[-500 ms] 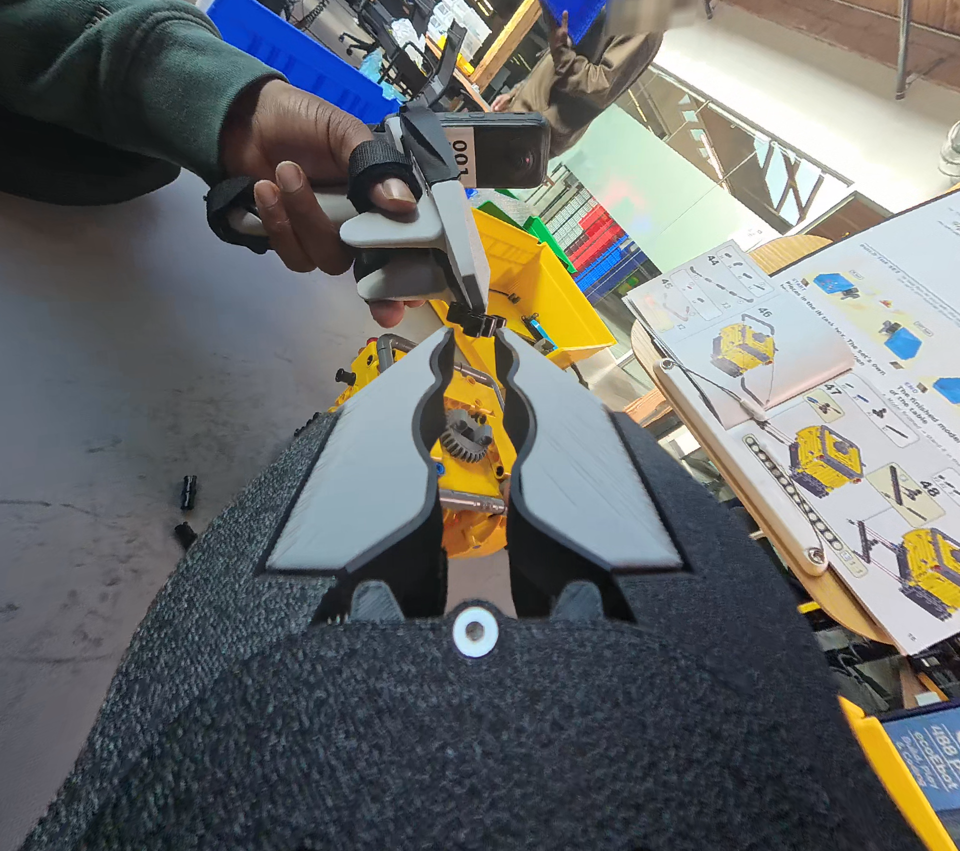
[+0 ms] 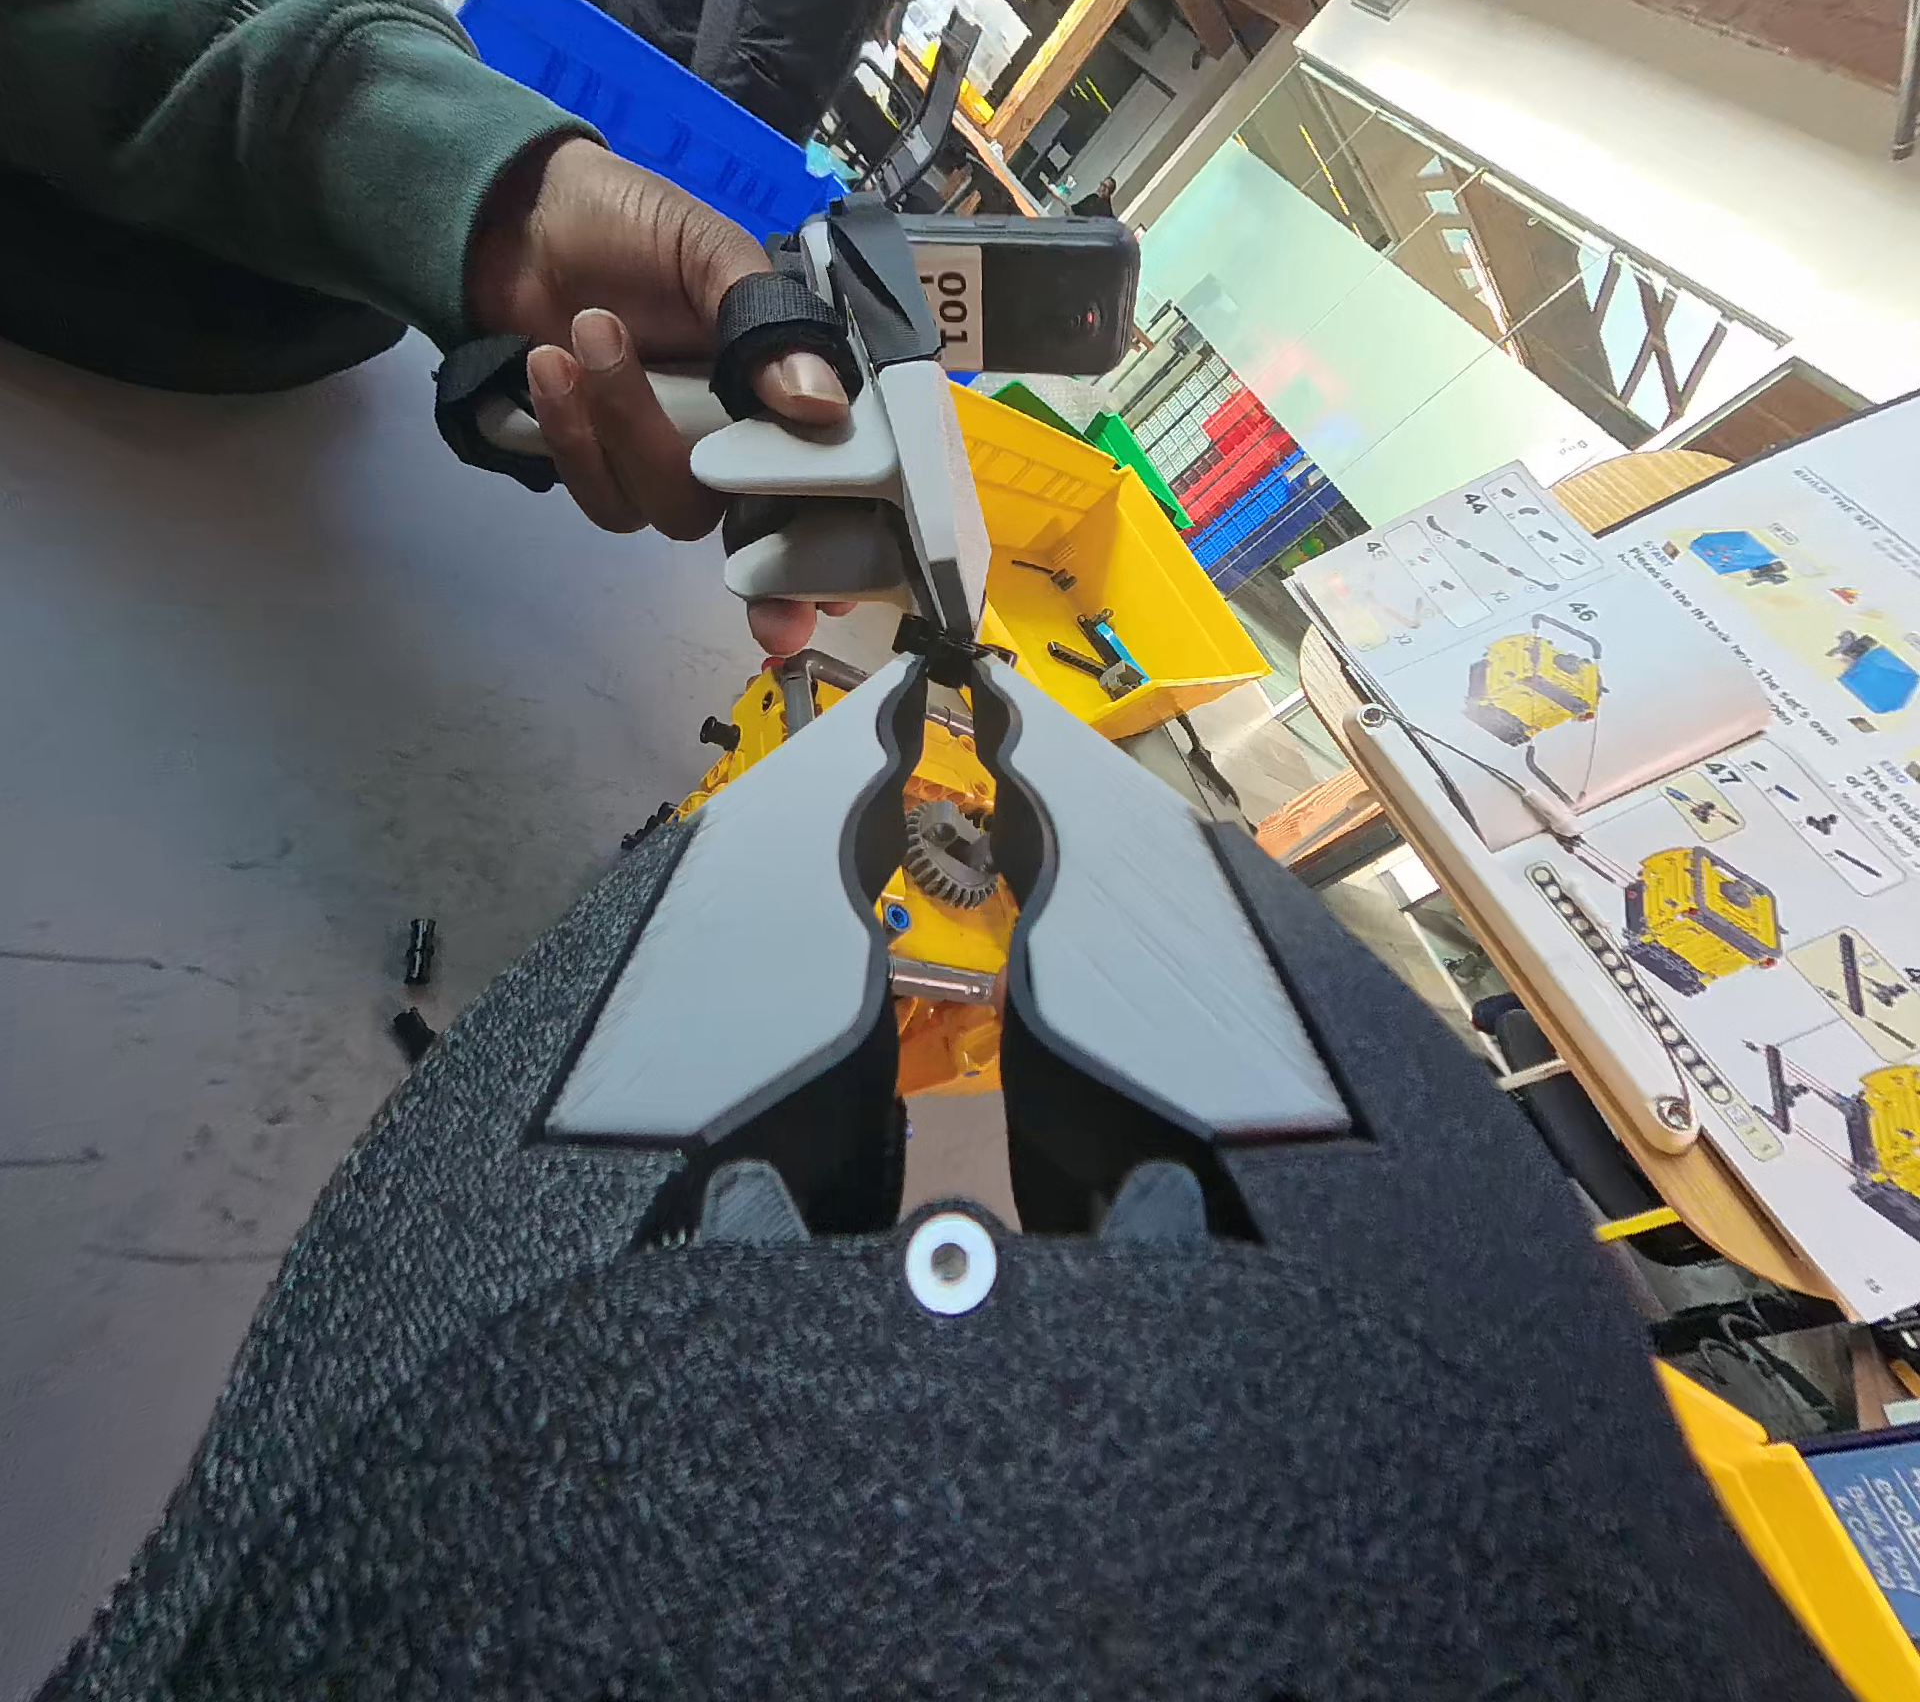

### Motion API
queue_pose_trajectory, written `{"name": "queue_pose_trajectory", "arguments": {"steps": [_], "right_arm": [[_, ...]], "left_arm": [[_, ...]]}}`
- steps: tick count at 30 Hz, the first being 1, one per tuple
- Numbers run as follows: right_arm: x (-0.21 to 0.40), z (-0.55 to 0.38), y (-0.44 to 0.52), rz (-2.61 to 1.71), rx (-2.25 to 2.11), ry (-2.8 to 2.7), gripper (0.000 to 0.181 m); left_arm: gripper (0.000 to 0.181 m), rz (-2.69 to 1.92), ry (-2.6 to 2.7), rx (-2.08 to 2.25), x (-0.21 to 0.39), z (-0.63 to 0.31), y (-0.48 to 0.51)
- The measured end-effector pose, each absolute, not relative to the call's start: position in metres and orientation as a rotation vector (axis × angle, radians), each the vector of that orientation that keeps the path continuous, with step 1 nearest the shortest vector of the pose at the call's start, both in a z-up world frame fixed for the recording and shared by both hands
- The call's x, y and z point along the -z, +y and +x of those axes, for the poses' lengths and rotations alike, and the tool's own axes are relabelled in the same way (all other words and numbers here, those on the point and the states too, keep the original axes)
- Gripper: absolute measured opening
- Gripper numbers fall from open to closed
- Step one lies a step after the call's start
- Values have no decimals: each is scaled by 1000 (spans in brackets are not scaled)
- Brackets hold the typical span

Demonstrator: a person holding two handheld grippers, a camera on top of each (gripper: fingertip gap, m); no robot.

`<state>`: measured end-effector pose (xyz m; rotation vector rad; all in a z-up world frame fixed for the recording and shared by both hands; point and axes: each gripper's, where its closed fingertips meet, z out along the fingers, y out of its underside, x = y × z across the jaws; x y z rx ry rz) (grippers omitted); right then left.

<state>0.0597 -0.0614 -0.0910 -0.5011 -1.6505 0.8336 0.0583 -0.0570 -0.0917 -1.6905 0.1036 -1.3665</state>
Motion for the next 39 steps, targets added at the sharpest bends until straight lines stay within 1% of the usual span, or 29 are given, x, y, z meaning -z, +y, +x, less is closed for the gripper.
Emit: {"name": "queue_pose_trajectory", "arguments": {"steps": [1,8,12,16,19,22,24,29,32,36,39], "right_arm": [[92,59,-60,-520,-835,-1651,8],[91,53,-54,-633,-835,-1619,8],[82,57,-57,-597,-913,-1574,7],[75,69,-55,-572,-979,-1534,7],[85,81,-48,-614,-986,-1564,7],[113,100,-46,-686,-998,-1689,7],[133,113,-43,-738,-985,-1757,7],[186,128,-34,-864,-842,-1968,7],[203,125,-28,-905,-757,-2018,7],[211,120,-16,-959,-695,-2015,7],[217,120,-9,-994,-654,-2014,7]], "left_arm": [[2,-1702,107,1322,93,57,-56],[0,-1748,170,987,92,51,-51],[0,-1700,233,887,80,52,-54],[14,-1669,254,819,74,41,-58],[33,-1708,342,697,84,33,-61],[57,-1817,446,448,112,18,-57],[69,-1865,508,321,127,12,-54],[92,-1901,545,352,144,22,-47],[95,-1919,536,331,151,20,-44],[89,-1928,543,269,159,20,-41],[88,-1920,547,248,159,21,-40]]}}
